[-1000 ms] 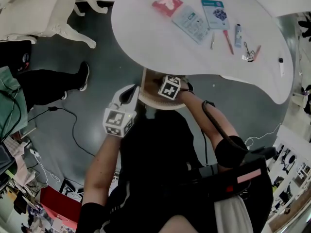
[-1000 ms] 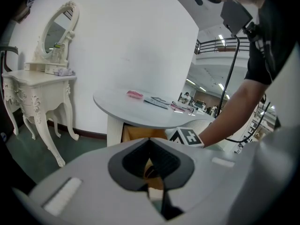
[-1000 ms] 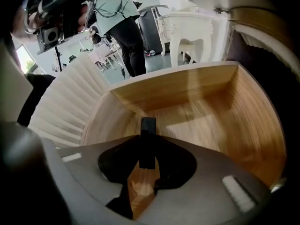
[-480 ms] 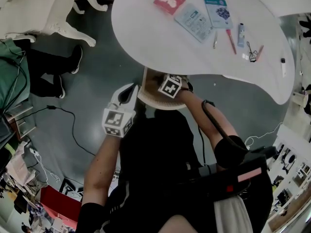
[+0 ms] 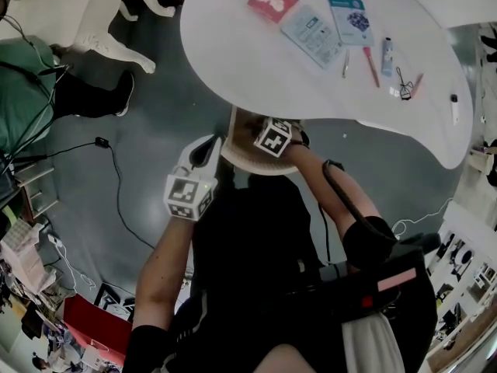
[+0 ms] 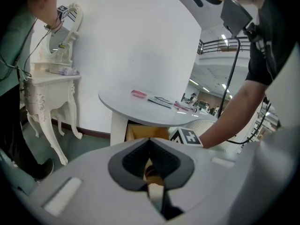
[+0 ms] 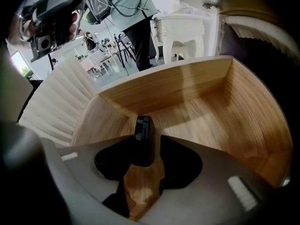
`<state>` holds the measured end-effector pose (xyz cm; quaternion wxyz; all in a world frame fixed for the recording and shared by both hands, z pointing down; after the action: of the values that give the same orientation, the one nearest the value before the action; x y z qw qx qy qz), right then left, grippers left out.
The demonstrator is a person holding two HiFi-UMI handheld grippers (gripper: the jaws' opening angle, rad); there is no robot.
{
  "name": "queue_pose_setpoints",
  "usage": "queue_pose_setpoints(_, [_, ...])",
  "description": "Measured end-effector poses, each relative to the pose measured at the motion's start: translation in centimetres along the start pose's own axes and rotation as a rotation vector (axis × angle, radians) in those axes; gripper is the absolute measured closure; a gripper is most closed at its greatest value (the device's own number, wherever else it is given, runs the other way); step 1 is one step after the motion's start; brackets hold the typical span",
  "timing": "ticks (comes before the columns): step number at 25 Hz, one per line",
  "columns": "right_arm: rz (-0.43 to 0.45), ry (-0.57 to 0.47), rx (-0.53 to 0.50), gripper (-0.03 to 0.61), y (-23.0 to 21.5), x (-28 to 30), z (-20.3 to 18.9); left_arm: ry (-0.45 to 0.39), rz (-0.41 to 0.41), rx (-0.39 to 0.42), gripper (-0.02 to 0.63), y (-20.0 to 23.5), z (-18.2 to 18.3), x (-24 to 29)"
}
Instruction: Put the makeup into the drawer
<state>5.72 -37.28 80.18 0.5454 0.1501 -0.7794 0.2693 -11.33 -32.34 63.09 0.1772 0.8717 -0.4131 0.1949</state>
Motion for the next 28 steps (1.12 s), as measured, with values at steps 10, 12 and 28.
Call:
queue_pose_setpoints(10, [0.003, -0.050, -0.049, 0.408, 1.0, -2.1, 1.0, -0.003, 0.013, 0.016, 0.614, -0.9, 1.4, -0.7])
queue_pose_setpoints(12, [0.007, -0.049, -0.065, 0.410, 1.3, -2.8, 1.1, -0.007, 0.017, 0.020, 0.614, -1.3, 1.7, -1.2])
queue_pose_setpoints(28, [-0.003, -0.404, -0.056, 0.549, 6.5, -17.2, 3.3, -0.119, 0.087, 0.028, 0.614, -4.9, 8.2, -7.3])
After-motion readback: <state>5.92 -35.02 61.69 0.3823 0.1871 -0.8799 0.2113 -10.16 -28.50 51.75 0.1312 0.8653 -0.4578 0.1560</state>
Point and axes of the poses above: the fingertips, and each gripper's own axes: x forward along the fingers, y to its left, z out of its top, the point moved 8 cm from there along -x, backward along the fingers, and after that the axes turned 10 degrees about x, right-handed, at the moved point
